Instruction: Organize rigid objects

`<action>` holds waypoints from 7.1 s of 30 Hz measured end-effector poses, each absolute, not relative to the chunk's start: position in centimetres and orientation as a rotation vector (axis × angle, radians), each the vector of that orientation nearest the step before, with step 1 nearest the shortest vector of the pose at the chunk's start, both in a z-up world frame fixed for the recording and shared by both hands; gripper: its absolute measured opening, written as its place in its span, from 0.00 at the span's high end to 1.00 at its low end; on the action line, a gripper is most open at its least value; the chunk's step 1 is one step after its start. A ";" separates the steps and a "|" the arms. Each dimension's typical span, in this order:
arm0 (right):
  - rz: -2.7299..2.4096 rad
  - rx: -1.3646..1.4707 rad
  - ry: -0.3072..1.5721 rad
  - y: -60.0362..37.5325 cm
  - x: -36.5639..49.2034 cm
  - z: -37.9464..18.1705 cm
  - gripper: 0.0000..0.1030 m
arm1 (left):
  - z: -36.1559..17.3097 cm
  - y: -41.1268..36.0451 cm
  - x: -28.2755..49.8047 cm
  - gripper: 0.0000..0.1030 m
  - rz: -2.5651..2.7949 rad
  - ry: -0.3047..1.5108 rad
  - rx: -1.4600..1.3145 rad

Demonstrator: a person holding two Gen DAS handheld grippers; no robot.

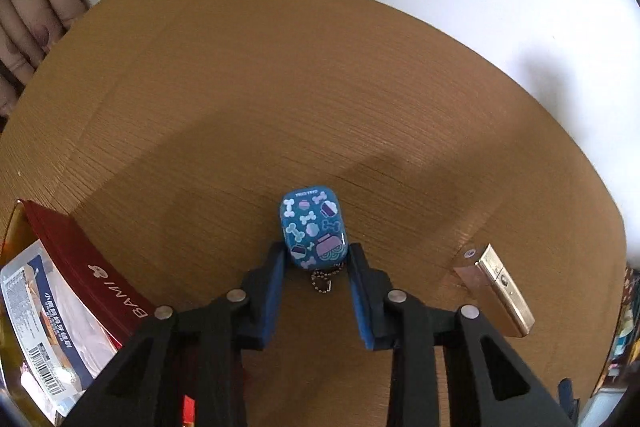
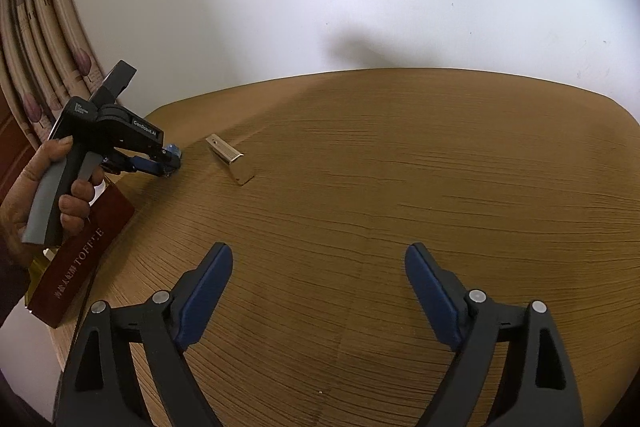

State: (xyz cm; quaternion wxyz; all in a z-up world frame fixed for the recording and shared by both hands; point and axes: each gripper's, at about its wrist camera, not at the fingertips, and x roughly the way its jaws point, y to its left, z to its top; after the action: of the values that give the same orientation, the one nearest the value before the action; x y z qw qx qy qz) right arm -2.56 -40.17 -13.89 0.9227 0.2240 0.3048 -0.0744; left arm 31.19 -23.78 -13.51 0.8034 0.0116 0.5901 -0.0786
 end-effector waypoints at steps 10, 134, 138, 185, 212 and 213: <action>-0.155 0.475 0.624 -40.5 -2.7 -13.9 0.16 | -9.2 -23.3 22.3 0.70 -0.279 1.103 0.006; 0.101 0.115 0.560 -13.0 1.8 0.9 0.25 | -3.0 5.6 1.9 0.64 -0.021 0.802 -0.055; 0.048 0.088 0.502 -12.8 0.2 2.1 0.16 | -2.5 5.4 1.2 0.64 -0.015 0.764 -0.037; -0.251 0.035 0.291 -12.9 -8.8 6.0 0.01 | 0.6 2.4 -4.0 0.47 -0.109 0.498 0.110; -0.192 0.051 0.292 -12.9 -8.7 6.1 0.01 | 0.5 2.6 -3.9 0.38 -0.109 0.516 0.099; -0.191 0.051 0.294 -12.8 -8.6 6.1 0.01 | 0.5 2.6 -3.8 0.38 -0.111 0.523 0.100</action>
State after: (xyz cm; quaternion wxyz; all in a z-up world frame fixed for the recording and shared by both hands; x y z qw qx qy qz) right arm -8.64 -12.82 6.05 0.9844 0.0253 0.1462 -0.0950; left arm -3.83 2.61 0.48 0.9633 0.0494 0.2581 -0.0551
